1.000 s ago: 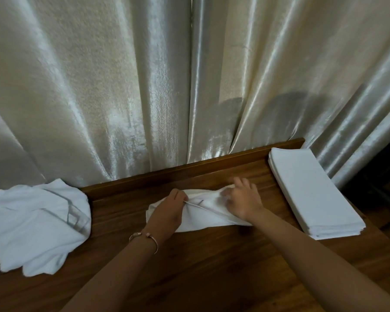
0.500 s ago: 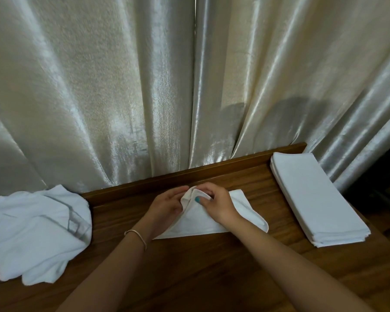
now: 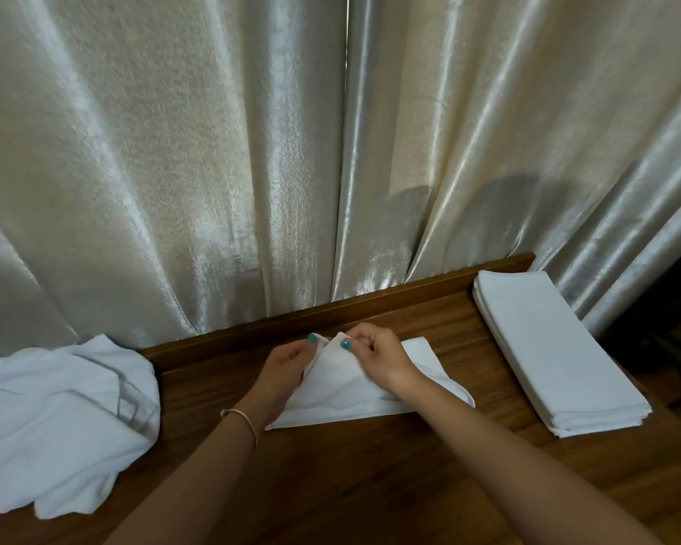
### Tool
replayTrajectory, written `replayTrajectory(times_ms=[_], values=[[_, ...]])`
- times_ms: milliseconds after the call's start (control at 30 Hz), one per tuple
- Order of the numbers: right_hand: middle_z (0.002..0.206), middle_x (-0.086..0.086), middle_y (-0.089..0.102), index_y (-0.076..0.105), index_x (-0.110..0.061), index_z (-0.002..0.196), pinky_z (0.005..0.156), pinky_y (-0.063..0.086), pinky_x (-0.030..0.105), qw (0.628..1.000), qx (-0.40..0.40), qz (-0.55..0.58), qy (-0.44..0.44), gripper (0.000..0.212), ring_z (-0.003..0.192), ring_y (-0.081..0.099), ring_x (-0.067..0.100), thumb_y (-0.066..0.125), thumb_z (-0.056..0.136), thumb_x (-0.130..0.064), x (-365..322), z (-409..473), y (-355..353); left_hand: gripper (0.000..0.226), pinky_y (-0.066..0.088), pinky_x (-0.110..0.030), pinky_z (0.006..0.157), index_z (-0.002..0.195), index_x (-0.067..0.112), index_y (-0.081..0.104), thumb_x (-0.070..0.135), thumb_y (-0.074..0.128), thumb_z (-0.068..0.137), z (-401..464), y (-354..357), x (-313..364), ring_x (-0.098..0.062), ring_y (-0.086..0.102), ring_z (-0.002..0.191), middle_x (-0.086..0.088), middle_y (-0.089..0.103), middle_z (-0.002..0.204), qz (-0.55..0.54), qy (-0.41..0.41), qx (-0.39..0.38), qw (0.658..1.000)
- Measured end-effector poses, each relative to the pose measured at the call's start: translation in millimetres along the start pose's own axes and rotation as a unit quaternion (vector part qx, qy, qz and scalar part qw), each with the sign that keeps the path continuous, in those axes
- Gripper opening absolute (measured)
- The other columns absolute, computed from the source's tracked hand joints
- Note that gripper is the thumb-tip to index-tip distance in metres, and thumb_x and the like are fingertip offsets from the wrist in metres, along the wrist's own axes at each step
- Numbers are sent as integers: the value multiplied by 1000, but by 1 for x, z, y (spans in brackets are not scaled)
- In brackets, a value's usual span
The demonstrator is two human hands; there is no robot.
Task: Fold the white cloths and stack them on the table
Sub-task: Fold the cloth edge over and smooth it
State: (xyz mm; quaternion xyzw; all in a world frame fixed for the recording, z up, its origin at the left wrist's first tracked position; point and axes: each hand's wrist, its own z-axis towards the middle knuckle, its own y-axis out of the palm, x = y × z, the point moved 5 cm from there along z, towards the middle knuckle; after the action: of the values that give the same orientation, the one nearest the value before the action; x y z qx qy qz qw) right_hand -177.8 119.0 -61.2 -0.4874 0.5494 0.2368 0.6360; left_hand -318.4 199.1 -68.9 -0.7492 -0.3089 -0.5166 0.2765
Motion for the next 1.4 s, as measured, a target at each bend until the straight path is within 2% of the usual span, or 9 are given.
replayTrajectory(times_ms=[67,167,333,500,700,833,933,1200,1400], values=[[58,-13,57,65,-20,89,62,43,19,1000,-9,8,-16,8,56,50,-2,64,90,-13,-2,0,0,23,50,-28,73,93,21,67,27,45,99,2,-3,2,-18,61,90,-2,66,94,-29,-16,7,999],[76,-9,64,68,-29,80,62,43,15,999,-38,-13,-34,19,62,53,-1,71,84,-11,-9,1,7,28,48,-29,70,95,16,69,32,46,98,4,-2,5,-21,63,88,-5,68,91,-18,-29,3,999],[82,-7,74,71,-42,71,73,56,39,997,28,-40,-63,24,78,66,18,82,73,-21,-13,6,7,32,52,-38,83,100,8,70,30,46,98,7,3,8,-29,66,94,-14,71,98,-63,-68,-18,996],[61,-16,66,75,-27,76,66,50,21,996,55,-16,-69,13,64,61,1,80,76,-15,-11,8,6,24,50,-35,76,92,8,72,26,56,92,6,1,7,-28,66,89,-13,71,94,-35,-61,-29,997],[86,-8,73,76,-19,89,76,55,31,988,35,-110,-103,7,83,66,7,73,83,-17,-14,9,10,26,42,-26,67,71,13,65,20,52,93,7,2,4,-16,58,72,-2,63,72,14,-54,-57,997],[87,-9,73,75,-25,91,74,56,33,981,21,-155,-111,9,83,66,7,72,84,-20,-17,12,9,28,33,-19,56,68,18,56,24,53,95,5,0,7,-3,44,56,6,49,61,144,43,-94,984],[81,-9,71,74,-26,89,70,56,32,976,8,-181,-118,8,77,65,7,74,82,-23,-22,15,10,24,30,-18,54,77,12,58,23,49,97,5,-4,9,-7,41,60,-1,48,67,204,106,-103,968],[82,-4,62,56,-28,93,62,45,18,981,-41,-136,-130,23,70,56,7,75,81,-24,-51,24,13,31,44,-29,73,91,8,61,28,40,101,8,-21,37,-16,55,79,-17,61,87,79,123,23,989],[81,-13,60,66,-27,95,66,48,28,941,-120,-307,-83,19,76,59,8,74,78,-32,-52,15,-11,31,31,-19,54,74,16,44,21,33,103,-3,-55,91,-8,38,58,4,41,63,112,220,183,952]])
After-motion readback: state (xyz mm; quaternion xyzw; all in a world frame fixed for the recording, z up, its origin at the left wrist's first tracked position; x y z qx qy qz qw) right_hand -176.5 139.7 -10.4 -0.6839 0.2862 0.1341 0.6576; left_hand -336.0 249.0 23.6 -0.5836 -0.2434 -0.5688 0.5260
